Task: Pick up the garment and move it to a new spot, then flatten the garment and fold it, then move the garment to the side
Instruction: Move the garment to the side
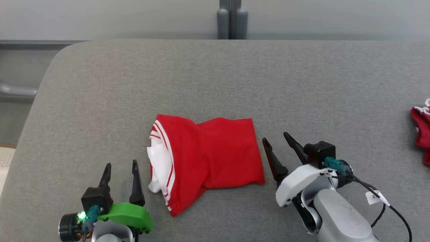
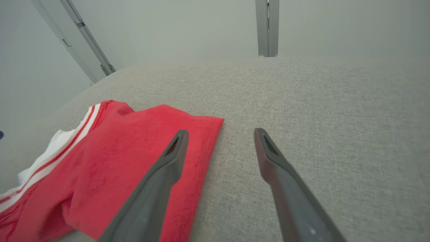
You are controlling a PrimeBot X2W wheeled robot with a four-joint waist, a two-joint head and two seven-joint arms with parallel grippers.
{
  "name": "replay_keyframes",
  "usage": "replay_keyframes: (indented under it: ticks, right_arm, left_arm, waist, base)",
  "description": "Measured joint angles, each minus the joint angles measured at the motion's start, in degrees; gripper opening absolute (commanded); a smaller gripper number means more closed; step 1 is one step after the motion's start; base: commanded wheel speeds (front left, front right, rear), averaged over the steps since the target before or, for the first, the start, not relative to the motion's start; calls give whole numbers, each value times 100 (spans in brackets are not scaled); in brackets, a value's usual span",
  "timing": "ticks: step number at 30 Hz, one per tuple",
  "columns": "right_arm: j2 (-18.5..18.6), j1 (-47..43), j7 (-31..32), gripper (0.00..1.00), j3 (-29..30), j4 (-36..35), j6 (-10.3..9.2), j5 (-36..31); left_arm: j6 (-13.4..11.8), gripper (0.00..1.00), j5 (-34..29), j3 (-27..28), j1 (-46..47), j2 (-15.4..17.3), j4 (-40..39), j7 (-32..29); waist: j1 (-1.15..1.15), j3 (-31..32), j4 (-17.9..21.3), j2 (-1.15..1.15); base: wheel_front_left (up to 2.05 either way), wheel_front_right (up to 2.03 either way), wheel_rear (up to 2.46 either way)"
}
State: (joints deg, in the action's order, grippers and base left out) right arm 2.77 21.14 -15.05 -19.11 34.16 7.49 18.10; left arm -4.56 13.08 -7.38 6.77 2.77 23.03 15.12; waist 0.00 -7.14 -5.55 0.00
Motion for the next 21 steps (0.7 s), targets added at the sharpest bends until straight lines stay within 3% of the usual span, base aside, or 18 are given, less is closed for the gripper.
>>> replay_keyframes:
  ticks: [11, 12, 13, 14, 21]
  right_arm:
    - [0, 608, -2, 100, -237, 1596, 0, 248]
    - [0, 670, -20, 75, -270, 1719, 0, 255]
    - [0, 736, -21, 27, -297, 1805, 0, 289]
    - [0, 788, -22, 0, -307, 1840, 0, 300]
    - [-16, 992, -7, 0, 156, 1616, 10, 0]
  left_arm:
    - [2, 100, 23, -36, 11, 3, 9, 0]
    - [1, 100, 24, -43, 12, 3, 8, 0]
    - [1, 100, 31, -53, 12, 3, 2, 0]
    - [1, 100, 33, -62, 12, 3, -4, 0]
    - [-2, 100, 42, -7, 6, 3, -53, 0]
  waist:
    - [0, -269, -761, 0]
    - [0, -288, -808, 0]
    - [0, -308, -846, 0]
    - [0, -330, -871, 0]
    - [0, -358, -728, 0]
  base:
    - [0, 0, 0]
    - [0, 0, 0]
    - [0, 0, 0]
    - [0, 0, 0]
    - [0, 0, 0]
